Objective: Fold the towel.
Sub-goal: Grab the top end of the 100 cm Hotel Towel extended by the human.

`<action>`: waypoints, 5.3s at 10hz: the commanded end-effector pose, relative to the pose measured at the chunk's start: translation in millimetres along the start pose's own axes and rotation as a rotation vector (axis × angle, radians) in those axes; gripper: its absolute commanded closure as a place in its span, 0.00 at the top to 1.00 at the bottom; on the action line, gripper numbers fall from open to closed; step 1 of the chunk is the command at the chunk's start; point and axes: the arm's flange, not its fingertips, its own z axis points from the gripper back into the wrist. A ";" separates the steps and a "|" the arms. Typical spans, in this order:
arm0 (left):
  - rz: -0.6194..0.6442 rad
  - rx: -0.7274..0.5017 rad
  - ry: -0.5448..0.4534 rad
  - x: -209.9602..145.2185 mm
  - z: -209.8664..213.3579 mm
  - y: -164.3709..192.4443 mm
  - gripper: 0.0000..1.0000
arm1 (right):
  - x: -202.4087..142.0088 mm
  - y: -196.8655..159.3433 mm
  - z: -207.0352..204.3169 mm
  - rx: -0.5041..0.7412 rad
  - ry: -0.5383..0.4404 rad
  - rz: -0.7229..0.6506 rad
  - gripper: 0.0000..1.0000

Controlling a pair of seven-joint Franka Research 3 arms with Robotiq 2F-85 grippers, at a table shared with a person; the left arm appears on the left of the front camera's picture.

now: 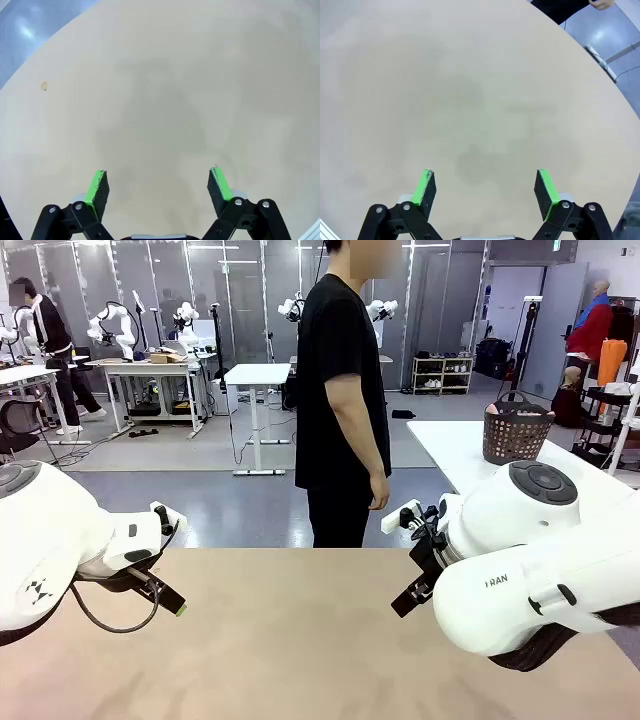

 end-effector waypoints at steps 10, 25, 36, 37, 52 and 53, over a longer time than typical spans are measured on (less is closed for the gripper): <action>-0.001 0.000 0.000 0.1 0.0 -0.3 1.00 | 0.0 0.1 0.0 0.000 0.000 0.002 1.00; 0.854 -1.010 -0.392 -204.6 261.1 298.5 1.00 | -199.9 -305.1 238.9 0.925 -0.420 -0.897 1.00; 0.946 -0.964 -0.414 -248.4 266.5 307.5 1.00 | -233.5 -315.4 246.6 0.902 -0.422 -0.981 1.00; 0.946 -0.964 -0.414 -248.4 266.5 307.5 1.00 | -233.5 -315.4 246.6 0.902 -0.422 -0.981 1.00; 0.946 -0.964 -0.414 -248.4 266.5 307.5 1.00 | -233.5 -315.4 246.6 0.902 -0.422 -0.981 1.00; 0.946 -0.964 -0.414 -248.4 266.5 307.5 1.00 | -233.5 -315.4 246.6 0.902 -0.422 -0.981 1.00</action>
